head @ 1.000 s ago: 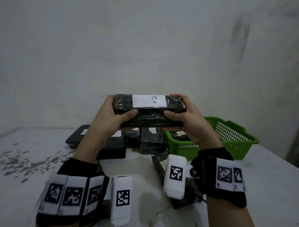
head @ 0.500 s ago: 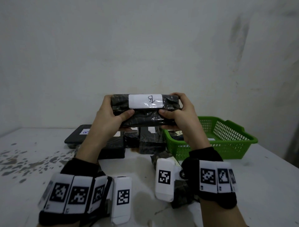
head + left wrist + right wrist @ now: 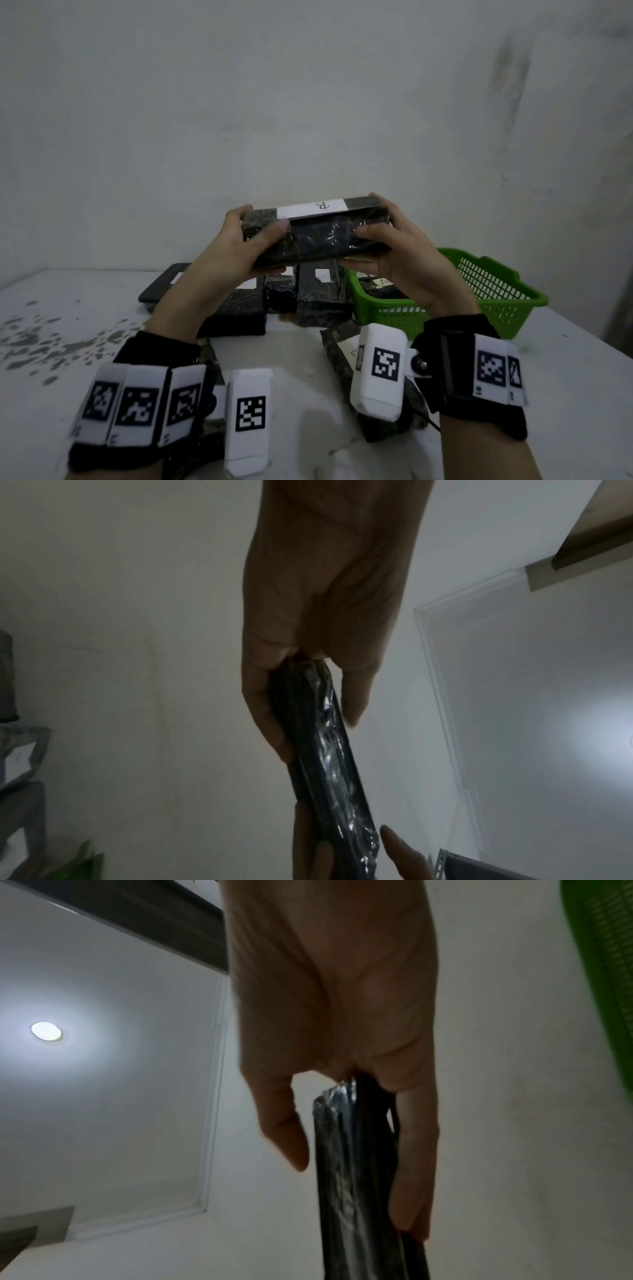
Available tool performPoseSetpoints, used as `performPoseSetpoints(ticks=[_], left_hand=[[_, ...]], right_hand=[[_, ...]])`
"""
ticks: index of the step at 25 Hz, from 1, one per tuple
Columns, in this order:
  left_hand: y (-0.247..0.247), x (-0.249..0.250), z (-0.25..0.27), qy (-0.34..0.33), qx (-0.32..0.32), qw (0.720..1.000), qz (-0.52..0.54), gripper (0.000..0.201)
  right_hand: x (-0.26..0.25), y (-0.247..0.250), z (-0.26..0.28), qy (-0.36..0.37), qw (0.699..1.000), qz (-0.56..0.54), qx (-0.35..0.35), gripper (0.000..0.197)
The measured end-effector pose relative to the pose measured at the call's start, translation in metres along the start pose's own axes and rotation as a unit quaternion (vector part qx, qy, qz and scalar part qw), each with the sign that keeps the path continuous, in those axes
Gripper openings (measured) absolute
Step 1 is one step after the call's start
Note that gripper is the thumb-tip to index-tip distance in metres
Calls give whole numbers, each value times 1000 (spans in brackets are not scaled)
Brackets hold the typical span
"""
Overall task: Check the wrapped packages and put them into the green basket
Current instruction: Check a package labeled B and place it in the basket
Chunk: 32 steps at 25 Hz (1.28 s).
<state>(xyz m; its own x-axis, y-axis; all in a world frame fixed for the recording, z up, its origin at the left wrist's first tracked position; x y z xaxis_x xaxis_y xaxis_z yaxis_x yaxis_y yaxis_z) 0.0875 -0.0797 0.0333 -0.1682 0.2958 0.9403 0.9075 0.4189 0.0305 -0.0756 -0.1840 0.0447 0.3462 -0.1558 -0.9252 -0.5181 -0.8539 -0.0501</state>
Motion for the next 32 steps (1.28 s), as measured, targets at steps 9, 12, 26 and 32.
performPoseSetpoints(ticks=[9,12,26,32], left_hand=[[-10,-1,8,82,-71,993,-42,69],[-18,1,10,77,-116,990,-34,91],[-3,14,6,-86,132,974,-165,56],[-3,12,6,-67,145,977,-141,45]], right_hand=[[-21,3,12,151,977,142,56,42],[-19,12,8,137,962,145,187,35],[-3,-3,-6,52,928,246,273,57],[0,-1,-11,62,932,234,269,55]])
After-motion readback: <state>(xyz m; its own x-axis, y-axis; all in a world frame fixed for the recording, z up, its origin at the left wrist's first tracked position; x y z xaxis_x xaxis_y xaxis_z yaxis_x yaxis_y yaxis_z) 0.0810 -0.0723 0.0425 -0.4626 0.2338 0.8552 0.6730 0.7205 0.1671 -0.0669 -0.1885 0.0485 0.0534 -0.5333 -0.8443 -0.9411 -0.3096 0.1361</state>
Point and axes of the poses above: each hand's wrist, its own z-axis away from the middle knuckle, its own y-axis out of the back of the hand, x = y × z, the point moved 5 cm from there along -z, towards the middle knuckle, and after that the axes turned 9 degrees about -x, right-handed, at the moved point
